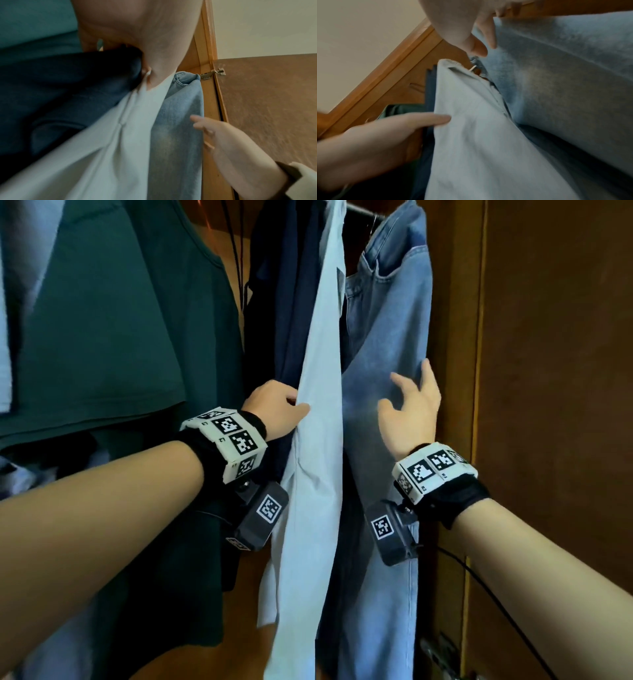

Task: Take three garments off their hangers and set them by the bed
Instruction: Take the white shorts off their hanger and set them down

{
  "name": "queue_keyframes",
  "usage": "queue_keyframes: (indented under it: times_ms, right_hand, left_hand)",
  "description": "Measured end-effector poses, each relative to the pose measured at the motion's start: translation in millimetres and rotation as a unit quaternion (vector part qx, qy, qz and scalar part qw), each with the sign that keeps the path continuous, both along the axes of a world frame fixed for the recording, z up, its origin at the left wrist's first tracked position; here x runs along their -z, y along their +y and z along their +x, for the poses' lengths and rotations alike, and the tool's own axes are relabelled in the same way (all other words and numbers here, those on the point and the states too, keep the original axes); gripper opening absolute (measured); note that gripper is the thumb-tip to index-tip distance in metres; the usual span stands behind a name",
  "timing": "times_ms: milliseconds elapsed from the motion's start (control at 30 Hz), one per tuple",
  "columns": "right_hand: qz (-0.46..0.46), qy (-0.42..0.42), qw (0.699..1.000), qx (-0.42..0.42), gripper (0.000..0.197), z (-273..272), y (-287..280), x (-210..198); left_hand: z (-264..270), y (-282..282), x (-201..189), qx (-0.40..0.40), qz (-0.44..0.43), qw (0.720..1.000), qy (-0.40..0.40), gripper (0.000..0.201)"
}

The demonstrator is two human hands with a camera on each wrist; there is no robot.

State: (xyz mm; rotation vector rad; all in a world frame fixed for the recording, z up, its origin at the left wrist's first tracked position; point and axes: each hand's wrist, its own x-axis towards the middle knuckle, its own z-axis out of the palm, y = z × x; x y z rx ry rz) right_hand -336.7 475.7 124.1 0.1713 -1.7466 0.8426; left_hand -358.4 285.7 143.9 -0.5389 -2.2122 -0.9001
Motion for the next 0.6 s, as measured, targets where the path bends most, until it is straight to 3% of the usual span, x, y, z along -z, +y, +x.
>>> queue_keyframes:
  times_ms: [67,167,367,600]
  right_hand:
    - [0.078,0.039,0.994,-0.071,0.045,1.0,-14.8,-4.1]
    - [0.124,-0.082,0.977,-0.151,0.038,-12.4,-32.5,-16.1]
    - [0.039,-0.179,0.982,0.034,0.05,-22.5,-31.9,-47.0]
    - [-0.053,-0.05,0.997,0.006,0.045,-21.6,-34.5,-104.9]
  left_hand:
    - [4.3,2.9,2.6,0.056,-0.032,0.998,0.001,0.043]
    - [9.3,6.8,1.3,0.048,-0.08,0.996,-0.002,0.055]
    - [11.9,-1.0,-28.3,-0.145,-0.124,0.981,0.039,0.042]
    - [16.4,-0.5,-81.0,-0.179,-0.144,0.969,0.091,0.045]
